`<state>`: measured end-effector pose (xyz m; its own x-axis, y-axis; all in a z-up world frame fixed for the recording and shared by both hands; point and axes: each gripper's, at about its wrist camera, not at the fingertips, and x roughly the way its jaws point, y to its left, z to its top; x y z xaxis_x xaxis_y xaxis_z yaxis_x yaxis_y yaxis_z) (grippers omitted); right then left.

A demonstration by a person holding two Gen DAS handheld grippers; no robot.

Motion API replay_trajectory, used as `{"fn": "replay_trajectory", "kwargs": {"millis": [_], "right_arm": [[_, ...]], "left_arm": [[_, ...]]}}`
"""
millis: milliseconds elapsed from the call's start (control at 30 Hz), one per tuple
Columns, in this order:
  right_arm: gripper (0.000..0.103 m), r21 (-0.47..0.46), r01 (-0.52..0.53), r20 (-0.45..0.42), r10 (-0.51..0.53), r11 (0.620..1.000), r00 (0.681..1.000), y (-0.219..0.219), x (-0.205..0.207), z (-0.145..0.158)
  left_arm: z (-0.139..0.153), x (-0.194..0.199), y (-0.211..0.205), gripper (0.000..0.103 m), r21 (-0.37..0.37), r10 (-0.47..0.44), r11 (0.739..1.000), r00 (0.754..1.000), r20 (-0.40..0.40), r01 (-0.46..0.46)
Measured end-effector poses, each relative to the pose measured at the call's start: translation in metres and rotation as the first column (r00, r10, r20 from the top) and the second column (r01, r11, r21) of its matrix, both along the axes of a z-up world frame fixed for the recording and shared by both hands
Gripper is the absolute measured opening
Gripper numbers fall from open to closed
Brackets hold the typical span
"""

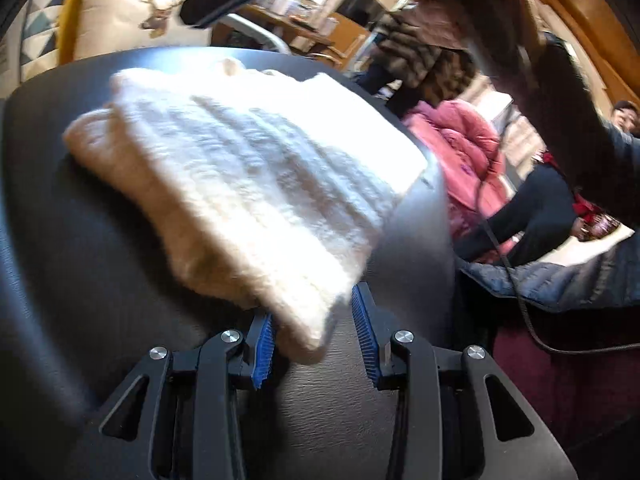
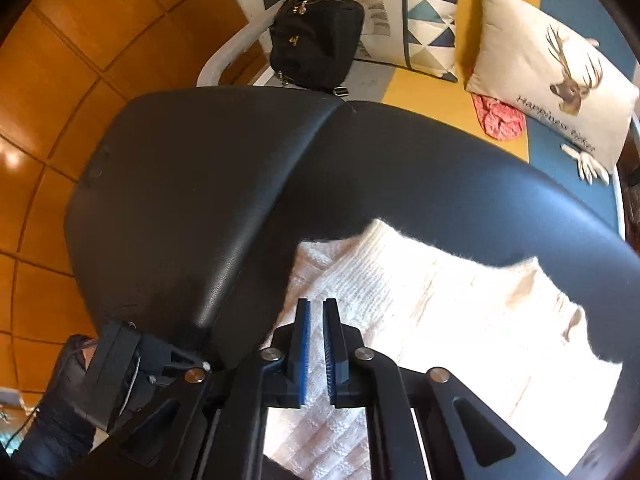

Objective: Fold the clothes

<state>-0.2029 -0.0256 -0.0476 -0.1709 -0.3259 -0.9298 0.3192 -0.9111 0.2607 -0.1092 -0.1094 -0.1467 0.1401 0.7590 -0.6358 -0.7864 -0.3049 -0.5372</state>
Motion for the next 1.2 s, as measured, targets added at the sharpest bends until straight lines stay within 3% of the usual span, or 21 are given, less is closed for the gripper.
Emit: {"fn": "replay_trajectory", "kwargs": {"millis": [200,400,433,467,533,633,767,933,1000,1067,1100,1200], "right_arm": [[0.008,0.020,-0.012,0.070,0.011,1.000,0.998,0.013,0.007,-0.027],[0.013,0.009,0.042,0.142,-0.043,0.999,0.989,0.033,0.007,-0.053],[0.013,0.012,0.037,0.136,-0.038,0.999,0.990,0.034,0.008,-0.052],[0.013,0.016,0.032,0.130,-0.034,0.999,0.991,0.035,0.008,-0.051],[0.013,0.027,0.025,0.115,-0.028,0.999,0.993,0.038,0.010,-0.050],[0.013,0.080,0.032,0.089,-0.039,0.996,0.995,0.043,0.008,-0.056],[0.012,0.061,0.073,0.094,-0.079,0.995,0.992,0.053,0.002,-0.065],[0.018,0.001,0.061,0.086,-0.061,0.998,0.994,0.058,0.010,-0.047],[0.019,-0.004,0.046,0.072,-0.046,0.999,0.996,0.058,0.015,-0.046],[0.019,0.033,0.030,0.045,-0.032,0.999,0.998,0.056,0.016,-0.058],[0.019,0.028,0.026,0.037,-0.027,0.999,0.999,0.056,0.016,-0.064],[0.019,-0.070,0.070,0.034,-0.067,0.995,0.997,0.070,0.017,-0.053]], "left_arm": [[0.031,0.006,-0.011,0.038,0.092,0.053,0.995,0.992,-0.115,-0.043],[-0.006,0.007,0.024,0.038,-0.053,-0.024,0.998,0.999,-0.039,0.021],[-0.006,0.008,0.024,0.034,-0.058,-0.014,0.998,0.999,-0.043,0.012],[-0.003,0.008,0.023,0.005,-0.057,0.001,0.998,0.999,-0.049,-0.004],[0.012,0.015,0.008,0.006,0.009,0.015,1.000,0.998,-0.067,-0.014],[0.002,0.022,-0.003,0.006,-0.042,0.026,0.999,0.998,-0.064,-0.029],[-0.020,0.016,-0.012,0.007,-0.041,0.069,0.997,0.992,0.104,-0.065],[-0.026,0.013,-0.019,0.011,-0.018,0.146,0.989,0.965,0.216,-0.146],[-0.031,0.012,-0.024,0.011,-0.017,0.200,0.979,0.944,0.263,-0.203],[-0.036,0.014,-0.036,0.011,-0.013,0.265,0.961,0.899,0.349,-0.278],[-0.036,0.017,-0.043,0.011,-0.015,0.283,0.955,0.889,0.360,-0.298],[-0.013,0.025,-0.064,0.011,-0.051,0.368,0.928,0.892,0.264,-0.368]]}}
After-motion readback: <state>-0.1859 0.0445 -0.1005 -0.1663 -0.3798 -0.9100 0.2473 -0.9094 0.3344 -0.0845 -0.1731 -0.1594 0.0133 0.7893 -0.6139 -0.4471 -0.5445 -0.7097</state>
